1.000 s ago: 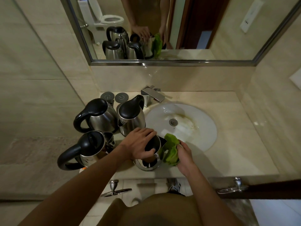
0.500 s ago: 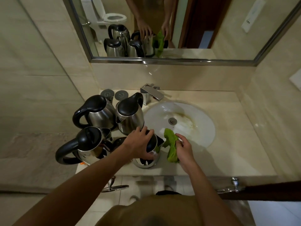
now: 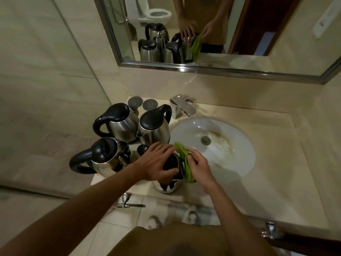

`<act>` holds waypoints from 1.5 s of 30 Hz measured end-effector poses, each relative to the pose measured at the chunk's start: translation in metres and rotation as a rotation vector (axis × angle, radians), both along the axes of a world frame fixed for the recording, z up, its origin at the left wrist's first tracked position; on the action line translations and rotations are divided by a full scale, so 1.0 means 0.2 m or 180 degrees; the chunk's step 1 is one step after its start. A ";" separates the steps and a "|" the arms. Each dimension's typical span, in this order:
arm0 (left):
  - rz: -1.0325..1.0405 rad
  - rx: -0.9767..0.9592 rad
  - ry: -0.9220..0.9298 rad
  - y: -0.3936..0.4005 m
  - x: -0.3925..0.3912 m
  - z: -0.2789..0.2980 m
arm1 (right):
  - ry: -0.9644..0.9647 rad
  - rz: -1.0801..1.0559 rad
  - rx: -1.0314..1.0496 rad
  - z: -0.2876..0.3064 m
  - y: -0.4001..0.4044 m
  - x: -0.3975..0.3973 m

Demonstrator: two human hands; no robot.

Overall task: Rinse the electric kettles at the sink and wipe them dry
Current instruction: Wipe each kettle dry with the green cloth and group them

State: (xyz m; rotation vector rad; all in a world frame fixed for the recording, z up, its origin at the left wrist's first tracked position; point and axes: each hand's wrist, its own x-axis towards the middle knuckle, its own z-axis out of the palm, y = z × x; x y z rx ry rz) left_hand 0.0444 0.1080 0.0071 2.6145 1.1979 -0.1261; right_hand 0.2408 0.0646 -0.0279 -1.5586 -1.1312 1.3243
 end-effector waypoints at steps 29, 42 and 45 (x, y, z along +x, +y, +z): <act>0.2265 0.0026 -0.1633 -0.01 0.14 -0.13 | 0.0151 0.0917 -0.0715 -0.07 0.07 -0.05; 0.2169 -0.0240 -0.1948 -0.02 0.15 -0.11 | -0.0159 0.1074 -0.0263 -0.02 0.18 -0.10; 0.2328 -0.0368 -0.1975 -0.02 0.15 -0.11 | 0.0308 0.0648 -0.0881 -0.08 0.11 -0.09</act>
